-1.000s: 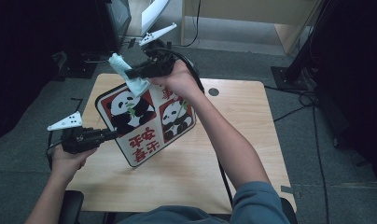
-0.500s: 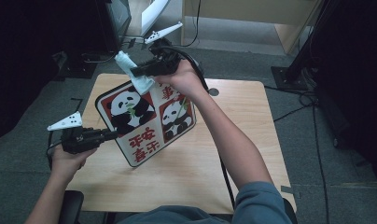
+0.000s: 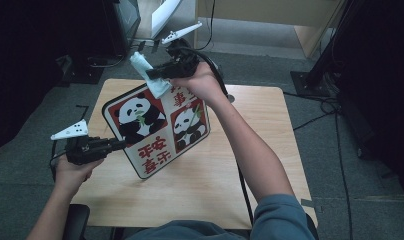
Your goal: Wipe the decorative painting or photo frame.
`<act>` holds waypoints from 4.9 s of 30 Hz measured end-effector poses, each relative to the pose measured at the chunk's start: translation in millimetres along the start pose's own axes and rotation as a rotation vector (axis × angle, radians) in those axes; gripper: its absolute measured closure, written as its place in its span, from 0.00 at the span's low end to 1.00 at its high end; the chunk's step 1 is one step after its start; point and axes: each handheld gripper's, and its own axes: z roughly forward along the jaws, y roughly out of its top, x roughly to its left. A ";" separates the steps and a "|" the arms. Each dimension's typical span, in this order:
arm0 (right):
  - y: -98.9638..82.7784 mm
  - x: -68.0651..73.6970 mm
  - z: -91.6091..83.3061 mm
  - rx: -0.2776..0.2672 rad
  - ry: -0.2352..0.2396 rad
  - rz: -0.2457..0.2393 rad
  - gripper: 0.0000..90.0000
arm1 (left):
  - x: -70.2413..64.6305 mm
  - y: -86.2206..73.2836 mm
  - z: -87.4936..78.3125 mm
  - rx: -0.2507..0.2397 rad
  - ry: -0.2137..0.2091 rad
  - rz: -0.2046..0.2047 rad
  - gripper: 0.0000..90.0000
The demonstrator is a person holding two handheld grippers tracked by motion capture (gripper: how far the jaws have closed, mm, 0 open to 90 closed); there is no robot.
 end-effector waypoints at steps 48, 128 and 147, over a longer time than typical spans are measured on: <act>-11.8 -36.2 -38.8 -0.018 -0.131 0.082 0.88 | 1.4 -0.1 -0.1 0.009 -0.004 -0.006 0.87; -97.4 -86.3 -75.3 -0.126 -0.307 0.061 0.90 | 1.6 0.4 0.1 0.014 -0.010 0.001 0.87; -118.0 -74.9 -65.5 -0.155 -0.378 0.087 0.90 | 1.2 0.7 0.0 0.017 -0.010 0.001 0.87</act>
